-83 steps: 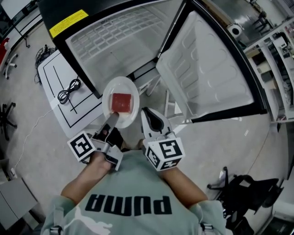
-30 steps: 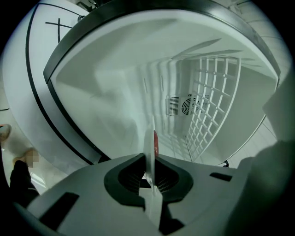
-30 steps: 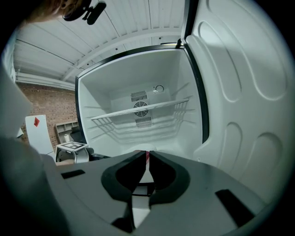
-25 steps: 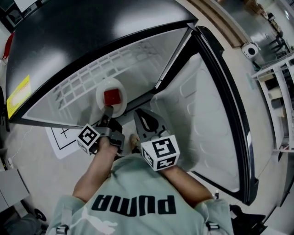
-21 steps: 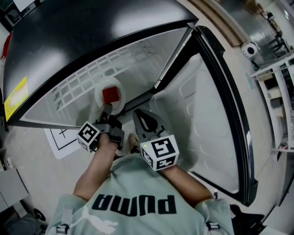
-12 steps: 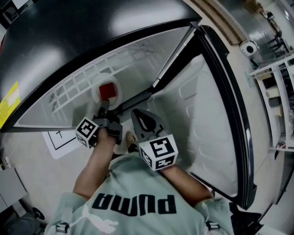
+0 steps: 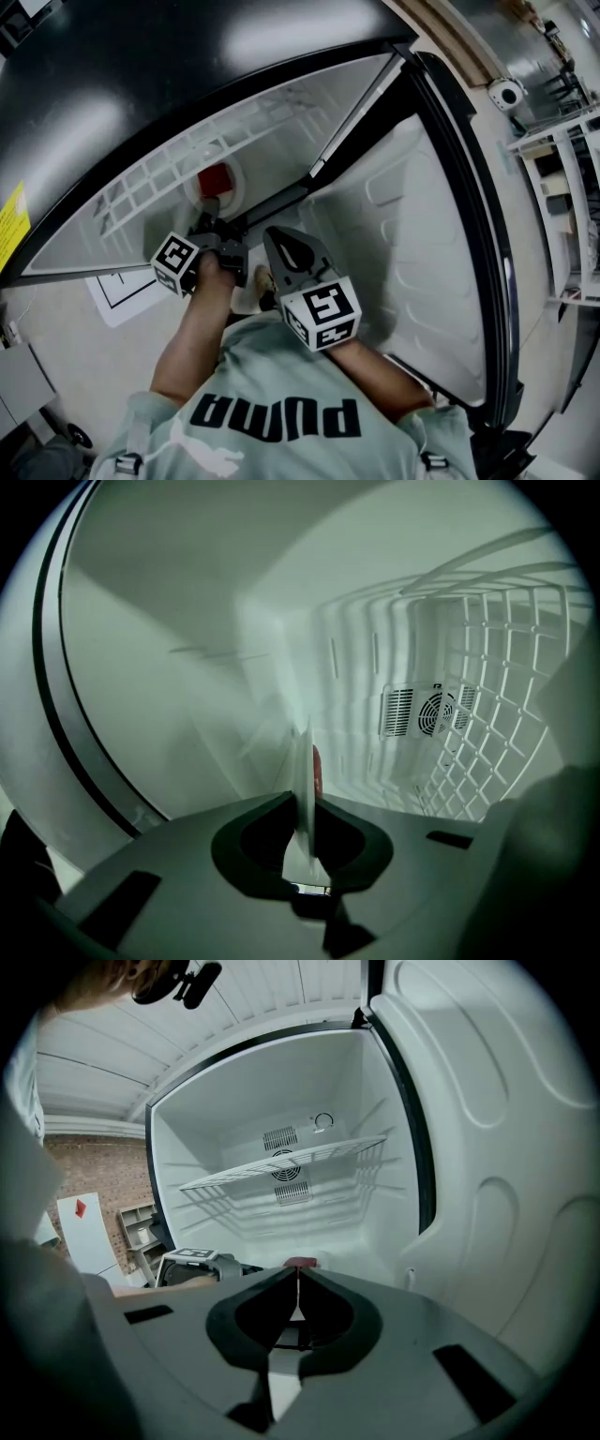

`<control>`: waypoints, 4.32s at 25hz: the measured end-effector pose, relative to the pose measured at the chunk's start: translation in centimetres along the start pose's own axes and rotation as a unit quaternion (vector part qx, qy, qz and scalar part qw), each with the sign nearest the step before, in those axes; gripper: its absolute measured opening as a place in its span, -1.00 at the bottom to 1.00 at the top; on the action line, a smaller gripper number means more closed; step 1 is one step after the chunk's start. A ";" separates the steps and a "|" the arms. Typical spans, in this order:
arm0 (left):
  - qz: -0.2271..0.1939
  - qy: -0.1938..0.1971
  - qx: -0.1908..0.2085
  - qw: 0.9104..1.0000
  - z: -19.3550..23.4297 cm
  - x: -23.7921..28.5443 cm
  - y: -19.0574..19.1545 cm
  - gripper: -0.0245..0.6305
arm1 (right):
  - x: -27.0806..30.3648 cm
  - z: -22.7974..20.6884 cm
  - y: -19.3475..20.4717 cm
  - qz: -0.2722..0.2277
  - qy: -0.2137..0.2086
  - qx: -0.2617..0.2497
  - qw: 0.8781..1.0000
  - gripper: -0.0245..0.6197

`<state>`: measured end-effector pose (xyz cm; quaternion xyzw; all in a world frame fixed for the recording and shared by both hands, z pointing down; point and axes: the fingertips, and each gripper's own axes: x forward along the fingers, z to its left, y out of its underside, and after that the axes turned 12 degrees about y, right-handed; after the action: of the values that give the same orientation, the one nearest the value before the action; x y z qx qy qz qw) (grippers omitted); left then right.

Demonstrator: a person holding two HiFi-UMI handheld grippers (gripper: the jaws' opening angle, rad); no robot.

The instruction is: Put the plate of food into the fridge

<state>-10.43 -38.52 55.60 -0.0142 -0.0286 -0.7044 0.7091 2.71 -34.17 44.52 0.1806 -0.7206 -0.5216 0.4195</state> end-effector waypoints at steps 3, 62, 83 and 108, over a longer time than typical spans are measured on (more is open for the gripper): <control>-0.002 -0.006 0.001 1.000 0.1 0.3 -0.1 -0.83 | 0.0 0.1 0.1 0.001 -0.002 0.001 1.000 -0.90; 0.218 -0.183 0.521 0.805 1.6 -0.3 1.2 0.14 | -0.3 0.9 -2.6 -0.053 -0.041 0.085 0.994 -0.90; 0.270 -0.173 0.584 0.746 1.9 -2.8 1.0 0.14 | -1.5 3.0 -3.6 -0.078 -0.042 0.093 0.992 -0.90; 0.272 0.088 0.601 0.746 -13.5 -16.6 1.8 -0.91 | -7.0 10.6 -1.8 -0.099 0.070 0.036 0.992 -0.91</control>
<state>-8.41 -22.78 41.21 0.4704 -0.3785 -0.3169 0.7315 -1.93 -23.65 38.88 0.3019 -0.6860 -0.5206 0.4089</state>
